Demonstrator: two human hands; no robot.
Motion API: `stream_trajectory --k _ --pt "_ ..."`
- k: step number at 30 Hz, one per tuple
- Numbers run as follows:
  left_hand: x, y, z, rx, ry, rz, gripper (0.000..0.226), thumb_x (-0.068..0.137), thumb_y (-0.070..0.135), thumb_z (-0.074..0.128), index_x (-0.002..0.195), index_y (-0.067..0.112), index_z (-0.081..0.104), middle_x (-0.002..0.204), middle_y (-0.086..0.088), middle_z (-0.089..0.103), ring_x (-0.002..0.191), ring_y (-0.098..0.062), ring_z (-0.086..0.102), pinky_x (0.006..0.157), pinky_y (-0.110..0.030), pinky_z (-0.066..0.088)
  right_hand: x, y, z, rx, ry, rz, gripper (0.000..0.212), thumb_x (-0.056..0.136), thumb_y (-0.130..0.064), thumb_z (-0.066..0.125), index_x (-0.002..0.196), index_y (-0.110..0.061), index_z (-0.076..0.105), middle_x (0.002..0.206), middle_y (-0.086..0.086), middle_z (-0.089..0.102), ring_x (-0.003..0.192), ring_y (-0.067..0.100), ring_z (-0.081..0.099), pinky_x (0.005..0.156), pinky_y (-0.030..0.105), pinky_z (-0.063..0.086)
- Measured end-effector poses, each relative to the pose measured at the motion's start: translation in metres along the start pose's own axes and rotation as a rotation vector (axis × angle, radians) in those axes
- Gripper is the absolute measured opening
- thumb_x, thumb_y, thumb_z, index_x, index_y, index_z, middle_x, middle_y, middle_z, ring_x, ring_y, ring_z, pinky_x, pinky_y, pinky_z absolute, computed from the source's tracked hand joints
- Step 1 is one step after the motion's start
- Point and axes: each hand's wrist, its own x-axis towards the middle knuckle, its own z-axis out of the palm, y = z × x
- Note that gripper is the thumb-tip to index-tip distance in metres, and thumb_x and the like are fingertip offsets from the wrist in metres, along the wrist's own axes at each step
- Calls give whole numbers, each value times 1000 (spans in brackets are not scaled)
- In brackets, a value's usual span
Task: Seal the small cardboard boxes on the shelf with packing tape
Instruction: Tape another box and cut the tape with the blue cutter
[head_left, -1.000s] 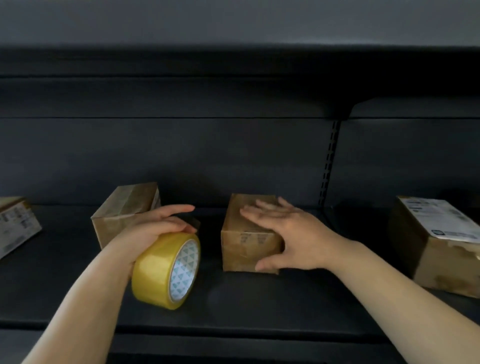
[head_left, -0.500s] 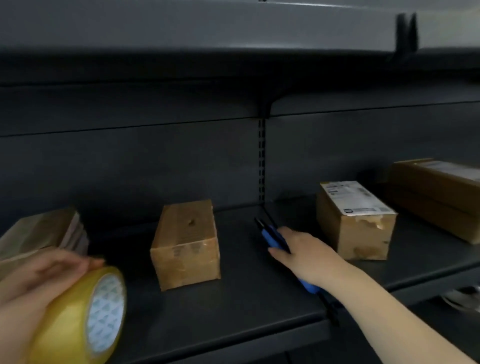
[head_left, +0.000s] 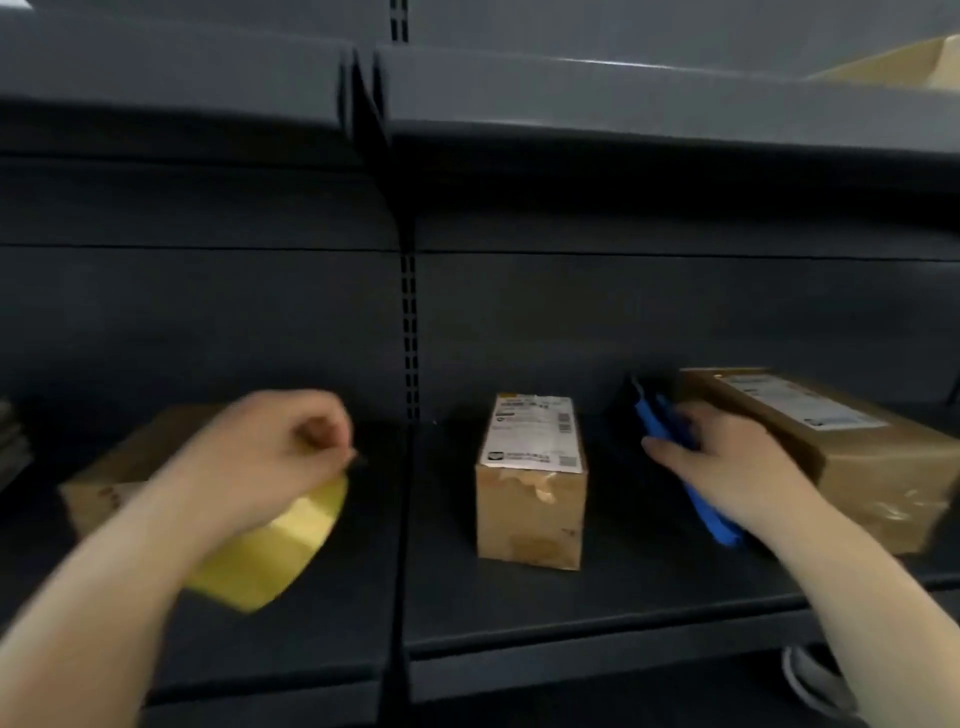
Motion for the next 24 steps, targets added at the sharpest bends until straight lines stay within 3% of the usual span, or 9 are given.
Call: stream_trajectory --k 2,6,9,11,15,17,21,24 --pt "23 20 39 203 -111 -76 23 79 21 66 61 29 55 80 6 65 84 -15 60 70 -28 43 17 16 17 -169 -156 65 41 86 -41 59 119 -18 54 87 -1 57 72 13 53 65 30 45" --pt "60 29 105 372 -248 -234 13 83 13 56 78 23 62 99 -3 66 90 -21 61 76 -34 52 36 39 50 -373 -330 77 41 90 -40 50 122 -15 53 109 6 61 91 21 60 73 31 51" --pt "72 24 125 514 -299 -308 19 89 21 49 97 17 66 107 -6 67 96 -24 62 73 -32 49 45 47 59 -384 -323 70 45 91 -43 47 126 -15 51 116 7 59 98 22 59 75 30 51" --pt "77 25 130 582 -332 -302 25 92 25 45 107 18 63 117 -7 63 105 -26 60 82 -34 46 50 50 62 -389 -312 48 50 90 -43 47 131 -14 46 123 8 55 102 23 57 77 31 51" --pt "80 24 133 620 -365 -304 28 93 30 43 115 19 58 125 -7 59 114 -28 55 92 -38 42 50 51 65 -316 -278 23 78 86 -46 54 146 -21 10 144 11 29 116 28 48 77 33 49" --pt "80 24 132 621 -365 -299 28 94 32 42 115 21 58 125 -6 59 114 -27 55 93 -38 41 47 47 61 -316 -184 -21 87 82 -51 58 146 -24 6 145 10 25 123 30 41 83 36 48" --pt "79 23 133 595 -343 -274 27 93 33 42 114 27 57 125 -4 59 115 -26 54 96 -40 39 40 29 58 -37 24 -150 71 86 -49 53 144 -23 23 140 7 37 125 28 40 91 39 44" --pt "76 24 129 560 -268 -174 22 91 32 45 107 27 59 119 -2 63 109 -23 57 91 -37 40 27 5 58 450 -65 -98 77 77 -63 53 142 -29 29 144 1 37 127 18 41 96 31 37"
